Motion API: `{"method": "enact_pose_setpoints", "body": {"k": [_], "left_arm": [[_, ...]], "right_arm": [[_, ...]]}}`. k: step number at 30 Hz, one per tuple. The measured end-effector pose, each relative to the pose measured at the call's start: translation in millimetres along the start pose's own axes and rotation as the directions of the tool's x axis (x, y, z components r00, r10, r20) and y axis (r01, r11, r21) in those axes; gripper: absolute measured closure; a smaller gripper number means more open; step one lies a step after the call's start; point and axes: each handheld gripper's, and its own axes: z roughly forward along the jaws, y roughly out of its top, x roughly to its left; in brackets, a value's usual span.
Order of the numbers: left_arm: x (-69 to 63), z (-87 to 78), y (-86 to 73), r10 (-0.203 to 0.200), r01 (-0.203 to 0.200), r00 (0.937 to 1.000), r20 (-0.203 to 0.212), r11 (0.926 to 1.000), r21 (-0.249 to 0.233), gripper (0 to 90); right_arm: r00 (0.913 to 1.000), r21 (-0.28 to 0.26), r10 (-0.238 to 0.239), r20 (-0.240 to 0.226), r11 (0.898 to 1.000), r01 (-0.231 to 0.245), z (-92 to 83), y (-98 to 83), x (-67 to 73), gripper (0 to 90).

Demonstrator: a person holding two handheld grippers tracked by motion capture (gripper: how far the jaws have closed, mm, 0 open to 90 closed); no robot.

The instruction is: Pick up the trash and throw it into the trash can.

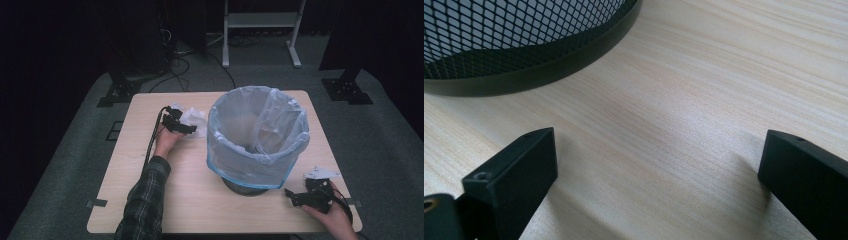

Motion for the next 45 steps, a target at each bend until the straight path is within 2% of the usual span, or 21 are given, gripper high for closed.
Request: {"method": "enact_pose_setpoints", "body": {"k": [1, 2, 3, 4, 10, 15, 16, 17, 19, 20, 23, 24, 25, 27, 29, 30, 37, 45], "left_arm": [[0.0, 0.0, 0.0, 0.0, 0.0, 1.0, 0.0, 1.0, 0.0, 0.0], [-2.1, 0.6, 0.3, 0.028, -0.028, 0.9994, -0.02, 0.9995, 0.016, 0.0], [-2.1, 0.6, 0.3, 0.028, -0.028, 0.9994, -0.02, 0.9995, 0.016, 1.1], [-4.3, 0.3, 0.6, 0.056, -0.055, 0.9978, -0.037, 0.9982, 0.024, 2.6], [-6.5, -2.2, 0.8, 0.067, -0.066, 0.9975, -0.022, 0.9976, 0.02, 9.1], [-9.7, -6.3, 1.2, 0.094, -0.094, 0.9956, 0.0, 0.9956, 0.008, 35.7], [-11.3, -7.3, 0.2, 0.104, -0.104, 0.9946, 0.007, 0.9946, -0.004, 35.7], [-13.1, -8.5, -1.2, 0.11, -0.109, 0.9939, 0.013, 0.9939, -0.016, 46.4], [-14.0, -9.2, -1.9, 0.11, -0.11, 0.9938, 0.014, 0.9937, -0.019, 55.2], [-15.0, -10.1, -2.1, 0.1, -0.099, 0.995, 0.011, 0.9949, -0.016, 57.8], [-16.0, -11.4, -1.6, 0.101, -0.101, 0.9948, 0.012, 0.9949, -0.007, 66.7], [-16.2, -12.3, -1.3, 0.103, -0.103, 0.9947, 0.011, 0.9947, 0.0, 66.7], [-16.3, -13.8, -1.7, 0.094, -0.094, 0.9955, 0.012, 0.9956, 0.003, 75.8], [-15.8, -14.5, -2.4, 0.083, -0.084, 0.9963, 0.019, 0.9965, 0.001, 82.6], [-14.4, -15.8, -4.1, 0.051, -0.05, 0.9977, 0.044, 0.9987, -0.011, 84.4], [-14.1, -17.4, -6.4, 0.032, -0.03, 0.9969, 0.072, 0.999, -0.034, 85.0], [-14.5, -26.7, -6.8, 0.037, -0.031, 0.9942, 0.101, 0.9976, -0.061, 85.3], [-13.0, -50.5, 0.5, 0.031, -0.012, 0.9869, 0.158, 0.993, -0.117, 85.3]], "right_arm": [[1.0, 0.0, 0.0, 0.0, 1.0, 0.0, 0.0, 0.0, 0.0, 0.9], [1.0, 0.0, 0.0, 0.0, 1.0, 0.0, 0.0, 0.0, 0.0, 0.9], [1.0, 0.0, 0.0, 0.0, 1.0, 0.0, 0.0, 0.0, 0.0, 0.9], [1.0, 0.0, 0.0, 0.0, 1.0, 0.0, 0.0, 0.0, 0.0, 0.9], [1.0, 0.0, 0.0, 0.0, 1.0, 0.0, 0.0, 0.0, 0.0, 0.9], [1.0, 0.0, 0.0, 0.0, 1.0, 0.0, 0.0, 0.0, 0.0, 0.9], [1.0, 0.0, 0.0, 0.0, 1.0, 0.0, 0.0, 0.0, 0.0, 0.9], [1.0, 0.0, 0.0, 0.0, 1.0, 0.0, 0.0, 0.0, 0.0, 0.9], [1.0, 0.0, 0.0, 0.0, 1.0, 0.0, 0.0, 0.0, 0.0, 0.9], [1.0, 0.0, 0.0, 0.0, 1.0, 0.0, 0.0, 0.0, 0.0, 0.9], [1.0, 0.0, 0.0, 0.0, 1.0, 0.0, 0.0, 0.0, 0.0, 0.9], [1.0, 0.0, 0.0, 0.0, 1.0, 0.0, 0.0, 0.0, 0.0, 0.9], [1.0, 0.0, 0.0, 0.0, 1.0, 0.0, 0.0, 0.0, 0.0, 0.9], [1.0, 0.0, 0.0, 0.0, 1.0, 0.0, 0.0, 0.0, 0.0, 0.9], [1.0, 0.0, 0.0, 0.0, 1.0, 0.0, 0.0, 0.0, 0.0, 0.9], [1.0, 0.0, 0.0, 0.0, 1.0, 0.0, 0.0, 0.0, 0.0, 0.9], [1.0, 0.0, 0.0, 0.0, 1.0, 0.0, 0.0, 0.0, 0.0, 0.9], [1.0, 0.0, 0.0, 0.0, 1.0, 0.0, 0.0, 0.0, 0.0, 0.9]]}}
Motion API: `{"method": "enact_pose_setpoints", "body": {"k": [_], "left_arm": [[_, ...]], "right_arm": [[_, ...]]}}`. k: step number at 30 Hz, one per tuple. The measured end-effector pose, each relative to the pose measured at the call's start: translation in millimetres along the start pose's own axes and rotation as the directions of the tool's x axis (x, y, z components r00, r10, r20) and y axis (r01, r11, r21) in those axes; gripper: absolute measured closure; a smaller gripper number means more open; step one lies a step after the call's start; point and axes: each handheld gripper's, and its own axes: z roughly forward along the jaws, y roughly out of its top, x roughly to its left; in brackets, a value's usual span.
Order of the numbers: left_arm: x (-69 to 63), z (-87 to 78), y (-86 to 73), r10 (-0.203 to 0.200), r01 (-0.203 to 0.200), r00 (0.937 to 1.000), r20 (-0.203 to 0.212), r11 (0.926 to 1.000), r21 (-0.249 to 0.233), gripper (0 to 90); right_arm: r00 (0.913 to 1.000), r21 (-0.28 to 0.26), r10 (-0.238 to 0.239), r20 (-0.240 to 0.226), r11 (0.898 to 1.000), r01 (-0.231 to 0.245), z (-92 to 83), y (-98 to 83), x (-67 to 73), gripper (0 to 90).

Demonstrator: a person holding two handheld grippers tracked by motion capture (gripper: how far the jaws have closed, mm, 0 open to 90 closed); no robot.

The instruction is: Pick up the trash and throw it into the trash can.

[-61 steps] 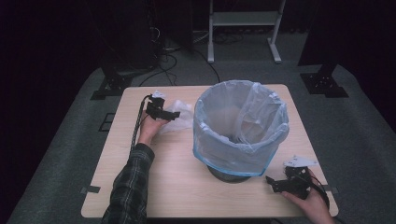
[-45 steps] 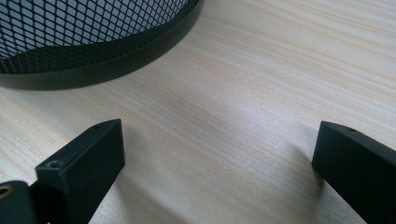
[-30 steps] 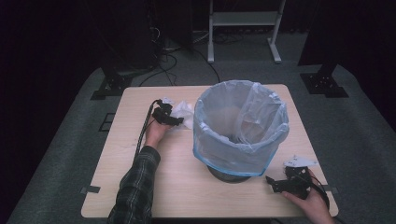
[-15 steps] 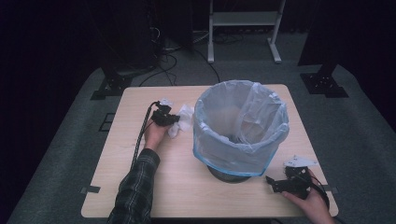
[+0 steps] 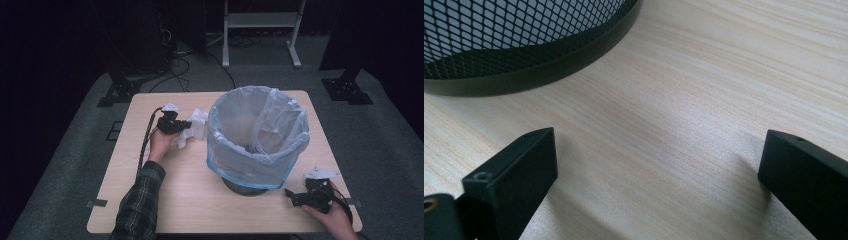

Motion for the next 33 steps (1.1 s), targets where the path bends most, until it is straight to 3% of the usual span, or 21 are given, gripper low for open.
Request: {"method": "enact_pose_setpoints", "body": {"k": [10, 18, 33], "left_arm": [[-5.5, -25.7, 12.4, 0.0, 0.002, 0.9994, 0.035, 0.9981, -0.061, 85.4], [-13.1, -39.5, 21.5, -0.002, 0.007, 0.998, 0.063, 0.9964, -0.084, 85.4], [-37.9, -80.9, 57.3, 0.037, -0.018, 0.9921, 0.12, 0.9881, -0.153, 85.3]], "right_arm": [[1.0, 0.0, 0.0, 0.0, 1.0, 0.0, 0.0, 0.0, 0.0, 0.9], [1.0, 0.0, 0.0, 0.0, 1.0, 0.0, 0.0, 0.0, 0.0, 0.9], [1.0, 0.0, 0.0, 0.0, 1.0, 0.0, 0.0, 0.0, 0.0, 0.9]]}}
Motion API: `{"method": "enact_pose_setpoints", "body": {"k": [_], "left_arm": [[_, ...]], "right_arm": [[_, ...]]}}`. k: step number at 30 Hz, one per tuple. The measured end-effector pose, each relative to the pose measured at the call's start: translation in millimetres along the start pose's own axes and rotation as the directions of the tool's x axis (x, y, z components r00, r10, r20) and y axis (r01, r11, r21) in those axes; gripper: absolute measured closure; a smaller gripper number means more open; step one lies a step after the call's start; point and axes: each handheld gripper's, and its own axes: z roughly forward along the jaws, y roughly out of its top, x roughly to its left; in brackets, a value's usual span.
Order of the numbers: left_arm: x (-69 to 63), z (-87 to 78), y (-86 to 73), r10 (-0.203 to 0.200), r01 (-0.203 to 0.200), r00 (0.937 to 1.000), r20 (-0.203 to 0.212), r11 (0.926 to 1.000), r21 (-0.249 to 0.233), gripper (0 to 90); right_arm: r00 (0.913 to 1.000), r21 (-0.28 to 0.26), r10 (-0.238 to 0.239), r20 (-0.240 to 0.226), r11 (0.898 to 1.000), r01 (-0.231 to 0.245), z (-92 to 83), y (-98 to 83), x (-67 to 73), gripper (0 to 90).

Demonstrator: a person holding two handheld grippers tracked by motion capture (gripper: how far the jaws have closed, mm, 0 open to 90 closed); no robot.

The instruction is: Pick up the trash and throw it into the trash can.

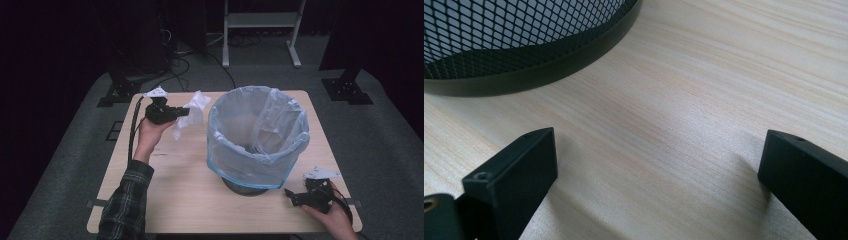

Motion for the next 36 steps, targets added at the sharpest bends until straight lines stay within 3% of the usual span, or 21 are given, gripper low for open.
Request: {"method": "enact_pose_setpoints", "body": {"k": [9, 23, 32, 35, 36], "left_arm": [[-15.8, -13.6, 23.4, 0.021, -0.019, 0.9991, 0.038, 0.9993, -0.031, 85.4], [-42.7, -35.1, 58.2, 0.097, -0.089, 0.9912, 0.09, 0.9918, -0.092, 85.4], [-61.9, -50.1, 80.9, 0.135, -0.115, 0.9809, 0.14, 0.9825, -0.147, 85.4], [-69.4, -52.9, 87.2, 0.149, -0.123, 0.9758, 0.16, 0.9795, -0.159, 85.4], [-75.3, -54.4, 91.7, 0.161, -0.13, 0.97, 0.182, 0.9766, -0.171, 85.3]], "right_arm": [[1.0, 0.0, 0.0, 0.0, 1.0, 0.0, 0.0, 0.0, 0.0, 0.9], [1.0, 0.0, 0.0, 0.0, 1.0, 0.0, 0.0, 0.0, 0.0, 1.0], [1.0, 0.0, 0.0, 0.0, 1.0, 0.0, 0.0, 0.0, 0.0, 0.9], [1.0, 0.0, 0.0, 0.0, 1.0, 0.0, 0.0, 0.0, 0.0, 0.9], [1.0, 0.0, 0.0, 0.0, 1.0, 0.0, 0.0, 0.0, 0.0, 0.9]]}}
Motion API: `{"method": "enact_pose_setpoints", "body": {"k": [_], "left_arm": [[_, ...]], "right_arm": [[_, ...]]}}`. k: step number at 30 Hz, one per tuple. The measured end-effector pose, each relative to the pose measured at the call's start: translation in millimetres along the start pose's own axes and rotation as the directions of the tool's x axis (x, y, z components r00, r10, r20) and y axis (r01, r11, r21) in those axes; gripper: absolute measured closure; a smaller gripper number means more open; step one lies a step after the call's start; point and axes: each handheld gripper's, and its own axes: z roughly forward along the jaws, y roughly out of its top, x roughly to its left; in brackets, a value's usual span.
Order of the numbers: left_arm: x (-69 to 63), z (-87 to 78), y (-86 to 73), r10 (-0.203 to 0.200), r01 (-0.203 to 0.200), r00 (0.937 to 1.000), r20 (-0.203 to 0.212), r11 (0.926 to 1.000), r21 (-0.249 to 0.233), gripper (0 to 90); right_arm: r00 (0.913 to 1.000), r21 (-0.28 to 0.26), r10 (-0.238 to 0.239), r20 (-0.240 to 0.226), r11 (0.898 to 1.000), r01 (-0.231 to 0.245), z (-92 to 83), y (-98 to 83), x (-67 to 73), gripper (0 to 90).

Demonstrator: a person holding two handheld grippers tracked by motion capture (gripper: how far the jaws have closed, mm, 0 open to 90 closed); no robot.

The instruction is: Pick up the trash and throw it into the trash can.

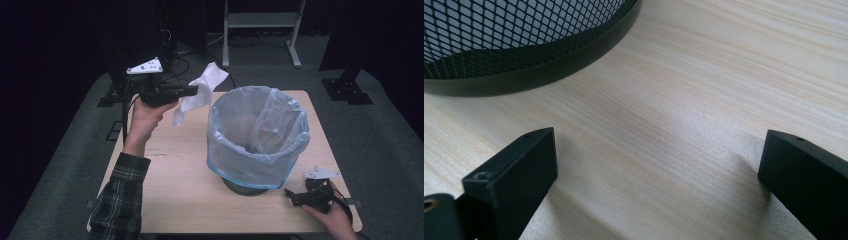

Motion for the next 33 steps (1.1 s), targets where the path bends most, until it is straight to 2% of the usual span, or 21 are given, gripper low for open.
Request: {"method": "enact_pose_setpoints", "body": {"k": [1, 2, 5, 6, 7, 8, 13, 16, 18, 19, 20, 21, 22, 23, 27, 31, 33], "left_arm": [[0.0, 0.0, 0.0, 0.0, 0.0, 1.0, 0.0, 1.0, 0.0, 85.3], [-7.0, 1.6, 5.9, 0.009, -0.009, 0.9997, 0.024, 0.9999, -0.01, 85.4], [-12.8, 3.6, 10.5, 0.017, -0.016, 0.9989, 0.043, 0.9998, -0.015, 85.3], [-20.9, 7.3, 16.4, 0.035, -0.034, 0.9973, 0.064, 0.9993, -0.016, 85.4], [-20.9, 7.3, 16.4, 0.035, -0.034, 0.9973, 0.064, 0.9993, -0.016, 85.3], [-28.1, 11.1, 21.2, 0.047, -0.046, 0.9953, 0.085, 0.9987, -0.021, 85.3], [-41.3, 20.7, 28.0, 0.062, -0.058, 0.9901, 0.126, 0.9979, -0.03, 85.3], [-52.4, 32.2, 31.9, 0.083, -0.08, 0.9832, 0.163, 0.9965, -0.026, 85.1], [-58.1, 39.1, 32.3, 0.084, -0.08, 0.9789, 0.186, 0.9963, -0.033, 85.0], [-58.1, 39.1, 32.3, 0.084, -0.08, 0.9789, 0.186, 0.9963, -0.033, 85.0], [-63.9, 47.3, 32.2, 0.094, -0.09, 0.9746, 0.204, 0.9955, -0.027, 85.0], [-63.9, 47.3, 32.2, 0.094, -0.09, 0.9746, 0.204, 0.9955, -0.027, 85.0], [-67.6, 55.2, 31.6, 0.097, -0.095, 0.9703, 0.221, 0.9953, -0.021, 85.0], [-67.6, 55.2, 31.6, 0.097, -0.095, 0.9703, 0.221, 0.9953, -0.021, 85.0], [-73.7, 72.5, 29.9, 0.1, -0.103, 0.9654, 0.241, 0.9947, 0.001, 84.5], [-76.4, 81.3, 29.9, 0.107, -0.114, 0.9657, 0.237, 0.9934, 0.016, 82.9], [-77.0, 82.7, 30.2, 0.113, -0.119, 0.9666, 0.23, 0.9928, 0.014, 78.2]], "right_arm": [[1.0, 0.0, 0.0, 0.0, 1.0, 0.0, 0.0, 0.0, 0.0, 0.9], [1.0, 0.0, 0.0, 0.0, 1.0, 0.0, 0.0, 0.0, 0.0, 0.9], [1.0, 0.0, 0.0, 0.0, 1.0, 0.0, 0.0, 0.0, 0.0, 0.9], [1.0, 0.0, 0.0, 0.0, 1.0, 0.0, 0.0, 0.0, 0.0, 0.9], [1.0, 0.0, 0.0, 0.0, 1.0, 0.0, 0.0, 0.0, 0.0, 0.9], [1.0, 0.0, 0.0, 0.0, 1.0, 0.0, 0.0, 0.0, 0.0, 0.9], [1.0, 0.0, 0.0, 0.0, 1.0, 0.0, 0.0, 0.0, 0.0, 0.9], [1.0, 0.0, 0.0, 0.0, 1.0, 0.0, 0.0, 0.0, 0.0, 0.9], [1.0, 0.0, 0.0, 0.0, 1.0, 0.0, 0.0, 0.0, 0.0, 0.9], [1.0, 0.0, 0.0, 0.0, 1.0, 0.0, 0.0, 0.0, 0.0, 0.9], [1.0, 0.0, 0.0, 0.0, 1.0, 0.0, 0.0, 0.0, 0.0, 0.9], [1.0, 0.0, 0.0, 0.0, 1.0, 0.0, 0.0, 0.0, 0.0, 0.9], [1.0, 0.0, 0.0, 0.0, 1.0, 0.0, 0.0, 0.0, 0.0, 0.9], [1.0, 0.0, 0.0, 0.0, 1.0, 0.0, 0.0, 0.0, 0.0, 0.9], [1.0, 0.0, 0.0, 0.0, 1.0, 0.0, 0.0, 0.0, 0.0, 0.9], [1.0, 0.0, 0.0, 0.0, 1.0, 0.0, 0.0, 0.0, 0.0, 0.9], [1.0, 0.0, 0.0, 0.0, 1.0, 0.0, 0.0, 0.0, 0.0, 0.9]]}}
